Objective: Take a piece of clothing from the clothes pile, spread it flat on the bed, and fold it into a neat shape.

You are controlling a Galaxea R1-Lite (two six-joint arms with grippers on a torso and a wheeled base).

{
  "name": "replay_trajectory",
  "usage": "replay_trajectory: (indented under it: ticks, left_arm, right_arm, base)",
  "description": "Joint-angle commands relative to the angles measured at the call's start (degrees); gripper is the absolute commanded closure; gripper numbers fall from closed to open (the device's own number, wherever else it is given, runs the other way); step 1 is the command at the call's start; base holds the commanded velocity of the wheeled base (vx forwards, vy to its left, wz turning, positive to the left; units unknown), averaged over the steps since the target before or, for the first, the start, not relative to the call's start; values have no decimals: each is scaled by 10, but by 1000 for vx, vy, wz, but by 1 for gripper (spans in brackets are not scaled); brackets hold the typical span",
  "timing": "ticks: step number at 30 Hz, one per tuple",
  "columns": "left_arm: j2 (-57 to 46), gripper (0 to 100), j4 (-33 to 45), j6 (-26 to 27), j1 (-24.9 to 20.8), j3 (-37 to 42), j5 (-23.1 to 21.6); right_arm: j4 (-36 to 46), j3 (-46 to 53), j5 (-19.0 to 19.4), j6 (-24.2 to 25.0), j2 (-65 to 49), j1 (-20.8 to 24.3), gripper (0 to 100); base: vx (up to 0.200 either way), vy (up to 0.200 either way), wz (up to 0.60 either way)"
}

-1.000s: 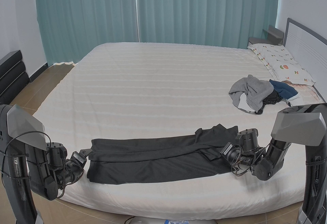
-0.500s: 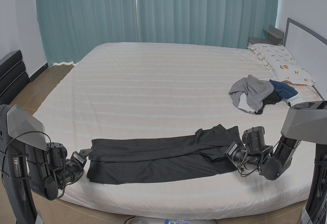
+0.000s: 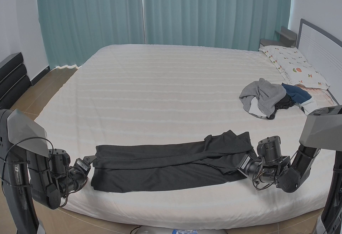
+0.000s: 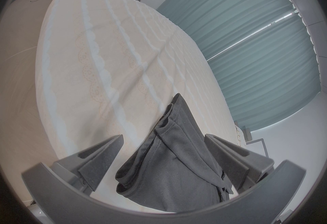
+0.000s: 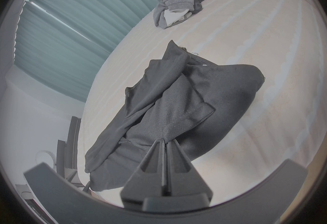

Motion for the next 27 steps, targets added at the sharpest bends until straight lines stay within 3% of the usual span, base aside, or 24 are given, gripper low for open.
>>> replay_trajectory:
  ticks: [1, 4, 5, 11, 18, 27]
  left_arm:
    - [1, 0, -9, 0, 0, 0, 0]
    - [1, 0, -9, 0, 0, 0, 0]
    - [1, 0, -9, 1, 0, 0, 0]
    - [1, 0, -9, 1, 0, 0, 1]
    - [2, 0, -9, 3, 0, 1, 1]
    - [4, 0, -9, 5, 0, 0, 0]
  right_arm:
    - [-1, 7, -1, -6, -2, 2, 100]
    - [0, 11, -1, -16, 9, 5, 100]
    - [-1, 13, -1, -20, 12, 4, 0]
    - [0, 19, -1, -42, -5, -2, 0]
    - [11, 11, 1, -56, -39, -48, 0]
    - [3, 1, 62, -32, -49, -66, 0]
  base:
    - [0, 0, 0]
    - [0, 0, 0]
    - [0, 0, 0]
    - [0, 0, 0]
    - [0, 0, 0]
    - [0, 0, 0]
